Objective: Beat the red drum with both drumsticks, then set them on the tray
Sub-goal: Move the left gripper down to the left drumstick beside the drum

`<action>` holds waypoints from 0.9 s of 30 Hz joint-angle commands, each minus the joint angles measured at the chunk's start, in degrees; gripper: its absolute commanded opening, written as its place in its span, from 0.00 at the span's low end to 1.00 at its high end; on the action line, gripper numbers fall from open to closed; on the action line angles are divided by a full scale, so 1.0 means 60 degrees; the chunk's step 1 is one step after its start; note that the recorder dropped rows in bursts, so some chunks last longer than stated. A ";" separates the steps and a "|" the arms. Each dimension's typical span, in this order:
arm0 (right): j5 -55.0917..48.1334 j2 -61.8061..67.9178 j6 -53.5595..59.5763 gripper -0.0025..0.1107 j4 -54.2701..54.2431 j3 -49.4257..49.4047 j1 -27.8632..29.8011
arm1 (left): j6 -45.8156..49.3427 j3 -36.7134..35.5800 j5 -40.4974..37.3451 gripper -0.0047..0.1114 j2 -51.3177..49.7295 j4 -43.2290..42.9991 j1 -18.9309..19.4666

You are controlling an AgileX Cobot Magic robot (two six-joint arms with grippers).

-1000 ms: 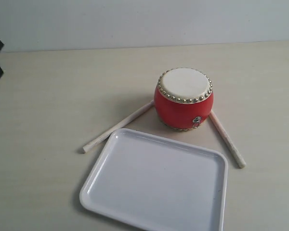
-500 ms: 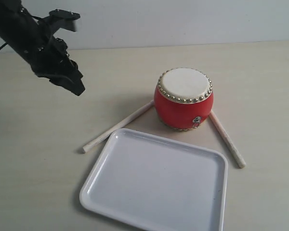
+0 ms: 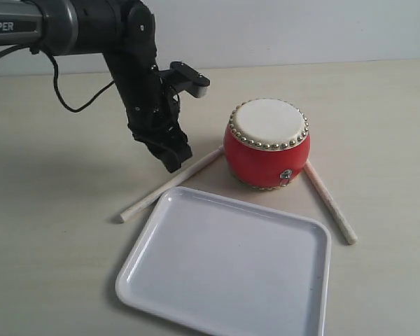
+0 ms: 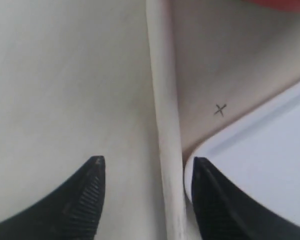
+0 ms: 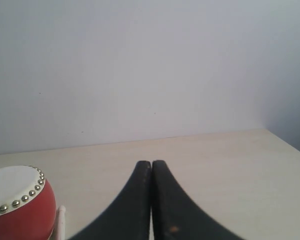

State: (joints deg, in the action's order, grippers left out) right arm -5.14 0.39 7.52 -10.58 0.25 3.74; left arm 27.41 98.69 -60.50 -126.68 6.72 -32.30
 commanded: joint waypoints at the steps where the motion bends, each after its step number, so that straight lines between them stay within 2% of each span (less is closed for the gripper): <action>1: 0.0028 -0.0065 -0.0030 0.02 0.0022 -0.0042 -0.0021 | -0.0198 0.0372 -0.0044 0.49 -0.0378 -0.0047 -0.0176; 20: 0.0028 -0.0065 -0.0030 0.02 0.0022 -0.0042 -0.0021 | -0.0457 0.0467 0.0509 0.48 -0.1117 -0.0103 -0.0176; 25: 0.0028 -0.0065 -0.0030 0.02 0.0022 -0.0042 -0.0021 | -0.0457 0.0467 0.0533 0.34 -0.1131 -0.0251 -0.0176; 27: 0.0028 -0.0065 -0.0030 0.02 0.0022 -0.0042 -0.0021 | -0.0470 0.0467 0.0457 0.32 -0.1131 -0.0434 -0.0176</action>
State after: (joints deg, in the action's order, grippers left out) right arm -5.14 0.39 7.52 -10.58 0.25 3.74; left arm 25.05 101.05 -57.76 -133.45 5.52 -33.18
